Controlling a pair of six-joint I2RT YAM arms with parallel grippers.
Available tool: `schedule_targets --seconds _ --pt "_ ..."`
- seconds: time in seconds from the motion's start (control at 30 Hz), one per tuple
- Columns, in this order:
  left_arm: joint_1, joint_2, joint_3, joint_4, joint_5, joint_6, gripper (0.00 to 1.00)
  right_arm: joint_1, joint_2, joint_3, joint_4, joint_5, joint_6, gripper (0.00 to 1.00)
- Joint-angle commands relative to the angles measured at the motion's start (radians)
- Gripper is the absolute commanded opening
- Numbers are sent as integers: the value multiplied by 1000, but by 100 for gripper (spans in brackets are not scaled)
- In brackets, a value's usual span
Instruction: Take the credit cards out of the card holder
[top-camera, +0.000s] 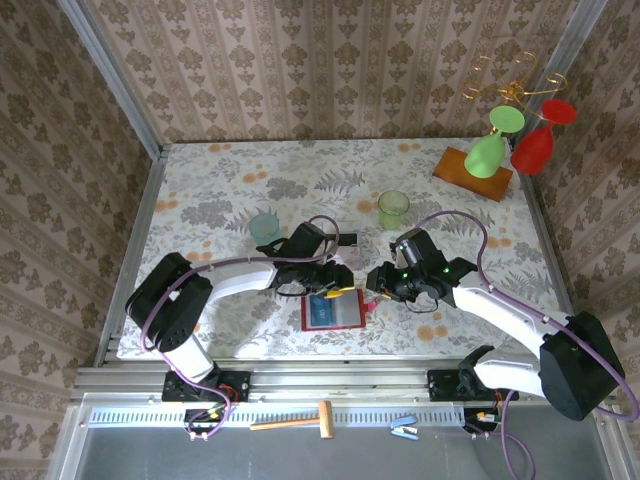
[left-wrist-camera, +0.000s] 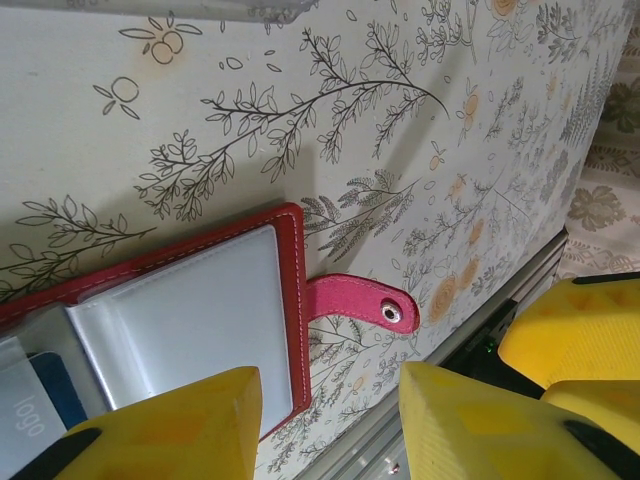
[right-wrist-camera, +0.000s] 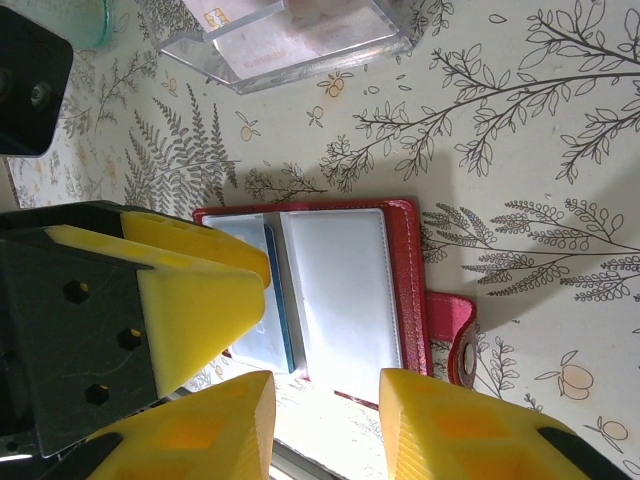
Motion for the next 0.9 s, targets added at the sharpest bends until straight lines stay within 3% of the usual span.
schedule_targets --seconds 0.0,0.87 --pt "-4 -19 -8 11 17 18 42 -6 -2 -21 8 -1 11 35" --pt "104 -259 -281 58 -1 13 37 182 318 161 100 -10 79 33"
